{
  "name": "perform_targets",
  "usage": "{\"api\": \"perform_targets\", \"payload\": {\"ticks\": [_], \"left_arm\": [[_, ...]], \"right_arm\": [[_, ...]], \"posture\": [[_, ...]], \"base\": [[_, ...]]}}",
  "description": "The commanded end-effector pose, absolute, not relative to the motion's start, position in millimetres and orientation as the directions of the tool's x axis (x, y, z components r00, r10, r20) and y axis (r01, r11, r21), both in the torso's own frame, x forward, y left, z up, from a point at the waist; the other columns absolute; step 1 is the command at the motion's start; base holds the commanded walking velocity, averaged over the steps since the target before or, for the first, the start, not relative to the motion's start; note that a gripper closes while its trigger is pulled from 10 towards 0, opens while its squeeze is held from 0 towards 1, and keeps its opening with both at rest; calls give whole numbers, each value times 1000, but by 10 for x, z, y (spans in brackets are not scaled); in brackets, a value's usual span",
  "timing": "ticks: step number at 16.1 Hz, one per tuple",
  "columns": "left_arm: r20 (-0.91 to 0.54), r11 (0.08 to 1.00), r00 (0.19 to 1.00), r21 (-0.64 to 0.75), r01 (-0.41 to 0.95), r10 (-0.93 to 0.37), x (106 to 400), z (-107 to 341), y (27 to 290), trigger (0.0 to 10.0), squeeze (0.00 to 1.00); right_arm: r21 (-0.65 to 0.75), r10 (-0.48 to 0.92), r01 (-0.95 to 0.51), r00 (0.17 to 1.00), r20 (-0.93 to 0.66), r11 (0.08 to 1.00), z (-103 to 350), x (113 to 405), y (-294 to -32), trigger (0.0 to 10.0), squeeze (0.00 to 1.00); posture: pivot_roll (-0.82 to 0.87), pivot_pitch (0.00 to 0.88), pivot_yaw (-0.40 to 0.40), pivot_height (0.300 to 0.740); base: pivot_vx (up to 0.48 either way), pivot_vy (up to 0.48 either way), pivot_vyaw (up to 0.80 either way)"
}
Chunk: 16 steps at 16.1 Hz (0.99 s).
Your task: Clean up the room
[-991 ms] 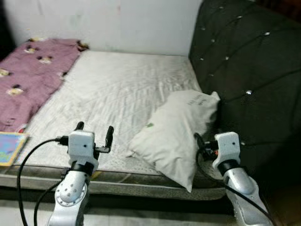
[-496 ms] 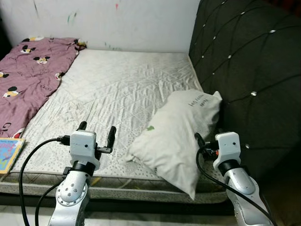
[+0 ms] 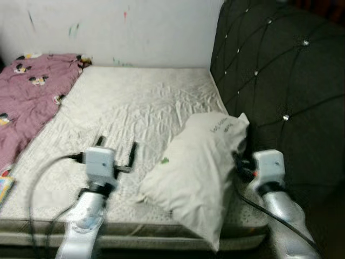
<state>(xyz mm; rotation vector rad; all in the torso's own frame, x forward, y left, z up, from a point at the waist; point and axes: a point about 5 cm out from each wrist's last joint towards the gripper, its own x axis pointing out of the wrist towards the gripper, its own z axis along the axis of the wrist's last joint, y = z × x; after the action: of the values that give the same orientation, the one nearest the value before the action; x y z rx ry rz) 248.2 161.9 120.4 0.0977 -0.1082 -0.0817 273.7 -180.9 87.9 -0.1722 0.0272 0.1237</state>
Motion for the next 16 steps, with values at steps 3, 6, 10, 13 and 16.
{"api": "perform_targets", "payload": {"ticks": [3, 6, 10, 13, 16], "left_arm": [[94, 994, 993, 97, 58, -68, 2489, 1188, 1626, 10000, 0], [96, 994, 994, 108, 34, -44, 2454, 1192, 1651, 10000, 0], [42, 989, 999, 145, 12, -19, 2326, 1131, 1783, 10000, 0], [40, 987, 998, 152, -60, 54, 2338, 1151, 1929, 10000, 0], [82, 986, 994, 146, -79, 67, 2388, 1276, 1967, 10000, 0]], "right_arm": [[-180, 119, -123, 992, -30, 976, 908, 2751, -1846, 10000, 0], [-169, 124, -134, 990, -70, 977, 873, 2713, -1883, 10000, 0], [-69, 193, -219, 943, -270, 973, 714, 2672, -1941, 10000, 0], [-42, 181, -200, 945, -271, 979, 693, 2699, -1923, 10000, 0], [-32, 196, -213, 939, -283, 976, 688, 2718, -1722, 10000, 0]], "posture": [[-109, 0, -31, 740], [-103, 0, -41, 740], [-92, 0, -35, 740], [-68, 36, -49, 740], [-72, 48, -78, 740]], "base": [[0, 0, 0], [0, 0, 0], [0, 0, 0], [0, 0, 0], [0, 0, 0]]}}
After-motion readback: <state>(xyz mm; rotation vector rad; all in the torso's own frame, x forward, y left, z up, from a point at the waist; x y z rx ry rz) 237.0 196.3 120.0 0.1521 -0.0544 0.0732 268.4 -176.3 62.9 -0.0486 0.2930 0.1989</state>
